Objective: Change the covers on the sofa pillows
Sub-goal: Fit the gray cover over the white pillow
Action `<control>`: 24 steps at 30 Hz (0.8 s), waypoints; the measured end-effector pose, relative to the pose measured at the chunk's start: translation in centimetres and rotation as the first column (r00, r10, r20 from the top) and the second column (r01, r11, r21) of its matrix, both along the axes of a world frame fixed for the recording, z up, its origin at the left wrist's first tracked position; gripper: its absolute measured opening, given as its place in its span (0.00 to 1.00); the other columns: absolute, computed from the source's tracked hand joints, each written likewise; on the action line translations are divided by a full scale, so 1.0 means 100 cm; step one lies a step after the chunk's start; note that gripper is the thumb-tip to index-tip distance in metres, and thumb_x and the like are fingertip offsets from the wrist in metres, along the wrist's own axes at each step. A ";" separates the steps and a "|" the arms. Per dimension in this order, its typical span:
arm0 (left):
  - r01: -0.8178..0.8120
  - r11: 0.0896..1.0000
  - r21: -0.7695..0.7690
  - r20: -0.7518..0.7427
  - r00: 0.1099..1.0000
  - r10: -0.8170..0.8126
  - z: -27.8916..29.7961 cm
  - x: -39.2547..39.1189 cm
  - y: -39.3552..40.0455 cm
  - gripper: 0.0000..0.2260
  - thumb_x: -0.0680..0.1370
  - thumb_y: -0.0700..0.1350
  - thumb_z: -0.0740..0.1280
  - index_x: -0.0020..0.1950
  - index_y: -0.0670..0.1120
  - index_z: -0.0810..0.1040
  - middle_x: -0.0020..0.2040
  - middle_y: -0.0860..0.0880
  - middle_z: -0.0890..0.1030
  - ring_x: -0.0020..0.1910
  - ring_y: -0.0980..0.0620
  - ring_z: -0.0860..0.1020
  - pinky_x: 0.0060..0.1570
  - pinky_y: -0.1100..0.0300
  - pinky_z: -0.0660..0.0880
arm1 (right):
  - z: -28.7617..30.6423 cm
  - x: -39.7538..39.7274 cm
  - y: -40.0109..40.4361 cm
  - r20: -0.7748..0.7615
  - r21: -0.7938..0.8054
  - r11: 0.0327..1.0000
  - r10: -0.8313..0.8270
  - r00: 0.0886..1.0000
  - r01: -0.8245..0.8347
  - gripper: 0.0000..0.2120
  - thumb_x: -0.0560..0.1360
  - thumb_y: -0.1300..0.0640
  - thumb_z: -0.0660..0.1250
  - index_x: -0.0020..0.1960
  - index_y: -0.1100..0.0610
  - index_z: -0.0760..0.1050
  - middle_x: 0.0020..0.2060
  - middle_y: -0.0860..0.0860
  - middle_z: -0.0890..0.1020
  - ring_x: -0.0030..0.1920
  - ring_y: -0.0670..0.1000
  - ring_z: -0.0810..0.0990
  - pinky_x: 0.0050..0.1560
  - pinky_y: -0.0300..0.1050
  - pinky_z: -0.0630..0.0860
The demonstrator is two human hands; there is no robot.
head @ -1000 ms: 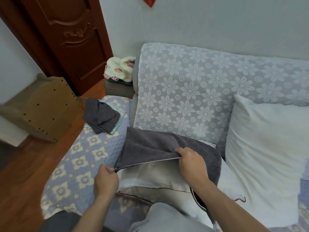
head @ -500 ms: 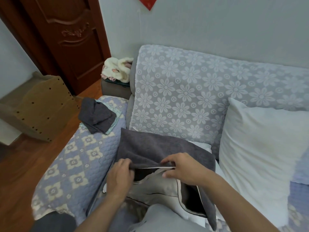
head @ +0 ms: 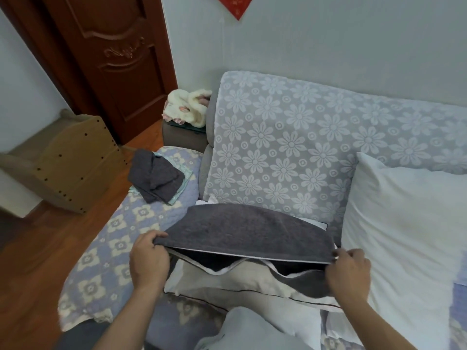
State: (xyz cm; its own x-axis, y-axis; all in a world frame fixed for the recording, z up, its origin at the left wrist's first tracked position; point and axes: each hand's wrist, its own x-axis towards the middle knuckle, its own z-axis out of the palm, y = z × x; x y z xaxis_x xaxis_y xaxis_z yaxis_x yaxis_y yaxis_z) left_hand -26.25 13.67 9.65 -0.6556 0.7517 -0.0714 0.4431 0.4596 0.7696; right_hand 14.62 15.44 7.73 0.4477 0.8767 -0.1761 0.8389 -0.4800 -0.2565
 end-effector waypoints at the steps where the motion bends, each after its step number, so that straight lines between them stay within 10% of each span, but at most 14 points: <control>1: 0.010 0.998 -0.063 -0.011 1.000 -0.011 -0.001 -0.011 0.011 0.19 0.75 0.32 0.58 0.55 0.49 0.81 0.58 0.46 0.80 0.53 0.42 0.78 0.48 0.49 0.76 | 0.006 -0.001 0.015 -0.049 -0.052 0.995 -0.083 0.995 0.080 0.14 0.70 0.66 0.63 0.55 0.62 0.80 0.53 0.62 0.75 0.52 0.67 0.75 0.53 0.57 0.76; 5: 0.136 0.936 -0.323 0.055 0.991 -0.125 0.036 -0.043 0.089 0.15 0.82 0.42 0.54 0.64 0.49 0.76 0.61 0.43 0.76 0.43 0.40 0.80 0.43 0.42 0.83 | 0.062 -0.007 0.098 -0.206 -0.033 0.998 -0.057 0.977 0.051 0.18 0.77 0.60 0.57 0.59 0.69 0.78 0.58 0.68 0.79 0.60 0.66 0.77 0.55 0.50 0.73; 12: -0.131 0.951 0.279 0.596 0.801 -0.064 0.173 -0.004 0.180 0.17 0.81 0.40 0.52 0.48 0.51 0.81 0.57 0.43 0.80 0.52 0.40 0.81 0.41 0.44 0.84 | 0.200 -0.010 0.170 -0.472 0.490 0.776 -0.146 0.870 0.396 0.18 0.76 0.63 0.56 0.61 0.57 0.78 0.59 0.59 0.80 0.60 0.62 0.78 0.63 0.56 0.75; 19: 0.190 0.982 0.025 0.165 0.968 -0.191 0.073 -0.006 0.094 0.15 0.79 0.30 0.57 0.55 0.49 0.75 0.47 0.45 0.80 0.41 0.42 0.80 0.40 0.43 0.78 | 0.107 0.022 0.071 -0.314 0.391 0.884 -0.132 0.940 0.255 0.15 0.73 0.69 0.59 0.57 0.62 0.75 0.54 0.65 0.80 0.56 0.66 0.77 0.51 0.54 0.70; 24: 0.445 0.780 -0.439 -0.064 0.851 -0.521 -0.045 0.024 0.034 0.16 0.76 0.42 0.58 0.60 0.50 0.78 0.55 0.43 0.81 0.48 0.41 0.81 0.47 0.44 0.80 | -0.005 0.075 -0.001 -0.295 -0.057 0.988 -0.152 0.943 0.141 0.13 0.75 0.62 0.65 0.59 0.64 0.75 0.49 0.63 0.82 0.46 0.63 0.80 0.39 0.50 0.72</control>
State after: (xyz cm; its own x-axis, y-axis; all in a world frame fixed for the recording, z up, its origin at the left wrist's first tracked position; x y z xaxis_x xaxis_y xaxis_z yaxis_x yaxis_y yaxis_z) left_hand -23.89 17.08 5.17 -0.2436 0.9036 -0.3523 0.7963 0.3937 0.4592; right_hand 22.10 15.35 7.22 0.4935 0.7963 -0.3498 0.6466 -0.6049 -0.4648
